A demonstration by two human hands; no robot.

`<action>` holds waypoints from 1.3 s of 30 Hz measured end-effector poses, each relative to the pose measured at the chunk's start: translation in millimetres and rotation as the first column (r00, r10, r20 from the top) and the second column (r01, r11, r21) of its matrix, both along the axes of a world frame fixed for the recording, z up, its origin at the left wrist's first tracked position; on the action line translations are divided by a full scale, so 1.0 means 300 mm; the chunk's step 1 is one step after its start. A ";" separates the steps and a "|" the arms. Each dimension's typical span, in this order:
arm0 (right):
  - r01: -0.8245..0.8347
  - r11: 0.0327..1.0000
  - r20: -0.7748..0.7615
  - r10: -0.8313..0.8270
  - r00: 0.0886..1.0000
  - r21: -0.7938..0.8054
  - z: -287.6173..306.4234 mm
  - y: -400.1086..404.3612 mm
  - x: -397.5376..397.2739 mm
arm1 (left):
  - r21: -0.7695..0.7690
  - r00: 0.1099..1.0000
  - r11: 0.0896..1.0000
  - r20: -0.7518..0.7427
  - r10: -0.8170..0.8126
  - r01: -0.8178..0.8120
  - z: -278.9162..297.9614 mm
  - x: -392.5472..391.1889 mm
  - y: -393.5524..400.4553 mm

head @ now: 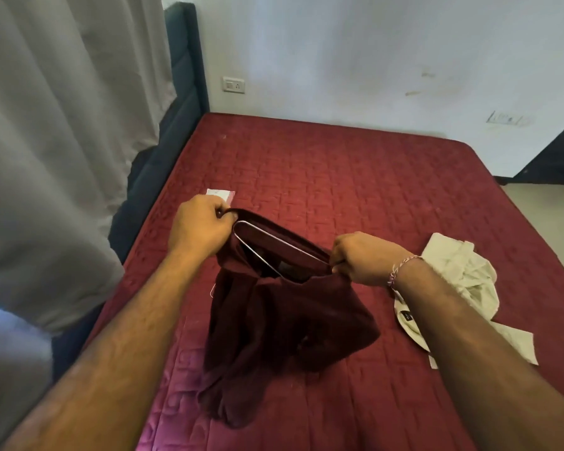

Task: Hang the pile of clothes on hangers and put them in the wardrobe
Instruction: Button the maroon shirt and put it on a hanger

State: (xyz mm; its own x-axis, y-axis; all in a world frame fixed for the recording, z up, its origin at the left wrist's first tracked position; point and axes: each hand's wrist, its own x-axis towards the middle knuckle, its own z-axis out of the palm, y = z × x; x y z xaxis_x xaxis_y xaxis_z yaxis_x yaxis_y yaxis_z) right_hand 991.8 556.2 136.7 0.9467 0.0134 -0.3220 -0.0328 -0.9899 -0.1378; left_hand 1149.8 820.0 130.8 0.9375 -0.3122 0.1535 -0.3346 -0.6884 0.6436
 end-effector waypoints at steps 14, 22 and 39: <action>-0.054 0.905 0.021 0.070 0.997 -0.422 0.095 0.137 0.027 | -0.187 0.997 0.980 -0.008 -0.074 0.071 0.067 -0.199 -0.094; 0.096 0.989 0.213 -0.118 0.970 0.112 0.074 0.099 0.053 | -0.142 0.921 0.913 -0.030 -0.389 0.382 0.022 -0.292 -0.134; -0.216 0.960 0.126 0.196 0.973 0.178 0.256 0.075 0.125 | 0.779 0.741 0.475 0.019 -0.671 0.410 0.134 -0.295 -0.102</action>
